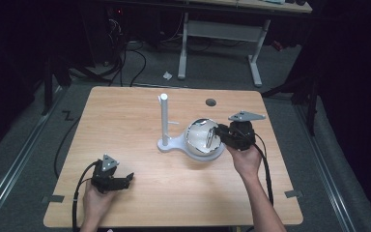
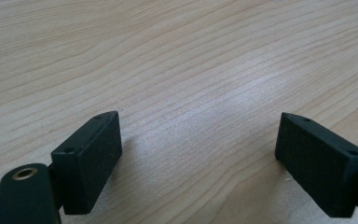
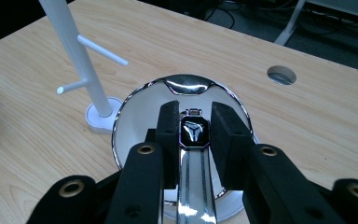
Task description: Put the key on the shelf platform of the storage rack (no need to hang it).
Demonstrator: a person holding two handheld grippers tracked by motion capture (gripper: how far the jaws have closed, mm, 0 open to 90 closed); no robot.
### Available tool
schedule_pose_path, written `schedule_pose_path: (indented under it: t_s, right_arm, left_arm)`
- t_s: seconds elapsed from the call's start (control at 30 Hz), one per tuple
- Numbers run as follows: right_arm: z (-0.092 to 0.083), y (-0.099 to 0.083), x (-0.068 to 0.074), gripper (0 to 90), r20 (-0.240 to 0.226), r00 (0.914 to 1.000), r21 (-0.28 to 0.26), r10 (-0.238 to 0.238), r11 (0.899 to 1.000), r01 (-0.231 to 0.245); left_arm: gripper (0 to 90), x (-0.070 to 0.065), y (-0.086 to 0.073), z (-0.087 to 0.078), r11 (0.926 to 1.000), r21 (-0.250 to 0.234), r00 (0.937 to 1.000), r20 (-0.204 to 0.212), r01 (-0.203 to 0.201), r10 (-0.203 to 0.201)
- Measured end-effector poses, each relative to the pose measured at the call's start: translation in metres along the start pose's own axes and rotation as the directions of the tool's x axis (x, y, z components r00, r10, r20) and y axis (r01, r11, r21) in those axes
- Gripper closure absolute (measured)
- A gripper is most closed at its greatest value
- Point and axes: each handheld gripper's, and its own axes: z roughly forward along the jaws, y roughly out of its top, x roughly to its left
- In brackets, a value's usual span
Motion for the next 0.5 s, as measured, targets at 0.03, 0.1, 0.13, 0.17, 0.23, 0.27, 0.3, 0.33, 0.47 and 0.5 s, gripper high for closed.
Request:
schedule_pose_path:
  t_s: [0.03, 0.1, 0.13, 0.17, 0.23, 0.27, 0.3, 0.33, 0.47, 0.5]
  right_arm:
    - [0.000, 0.000, 0.000, 74.1, 0.000, 1.0000, 0.000, 0.000, 1.000, 0.000]
    - [0.002, 0.000, 0.000, 74.0, 0.000, 1.0000, 0.005, -0.001, 1.000, 0.001]
    - [0.003, 0.000, 0.000, 74.1, -0.002, 1.0000, 0.005, -0.003, 1.000, 0.003]
    - [0.004, 0.000, 0.001, 74.1, -0.001, 1.0000, 0.009, -0.001, 1.000, 0.001]
    - [0.006, 0.000, 0.000, 74.1, -0.005, 1.0000, 0.009, -0.002, 1.000, 0.002]
    - [0.007, 0.000, 0.001, 74.1, -0.005, 1.0000, 0.009, -0.002, 1.000, 0.002]
    - [0.008, -0.001, 0.001, 74.1, -0.004, 1.0000, 0.012, -0.004, 1.000, 0.004]
    - [0.009, -0.001, 0.001, 74.0, -0.004, 1.0000, 0.014, -0.001, 1.000, 0.001]
    - [0.014, -0.003, 0.001, 74.1, -0.005, 1.0000, 0.022, -0.006, 1.000, 0.006]
    - [0.015, -0.003, 0.001, 74.0, -0.004, 1.0000, 0.025, -0.005, 1.000, 0.005]
  left_arm:
    - [14.9, 0.000, 0.000, 0.000, 1.0000, 0.000, 1.0000, 0.000, 0.000, 0.000]
    - [14.9, 0.000, 0.000, 0.000, 1.0000, 0.000, 1.0000, 0.000, 0.001, -0.001]
    - [14.9, 0.000, 0.000, 0.000, 1.0000, 0.000, 1.0000, 0.000, 0.000, 0.000]
    - [14.9, 0.000, 0.000, 0.000, 1.0000, 0.000, 1.0000, 0.000, 0.000, 0.000]
    - [14.9, 0.000, 0.000, 0.000, 1.0000, 0.000, 1.0000, 0.000, 0.001, -0.001]
    - [14.9, 0.000, 0.000, 0.000, 1.0000, 0.000, 1.0000, 0.000, 0.001, -0.001]
    - [14.9, 0.000, 0.000, 0.000, 1.0000, 0.000, 1.0000, 0.000, 0.000, 0.000]
    - [14.9, 0.000, 0.000, 0.000, 1.0000, 0.000, 1.0000, 0.000, 0.000, 0.000]
    - [14.9, 0.000, 0.000, 0.000, 1.0000, 0.000, 1.0000, 0.000, 0.000, 0.000]
    - [14.9, 0.000, 0.000, 0.000, 1.0000, 0.000, 1.0000, 0.000, 0.000, 0.000]
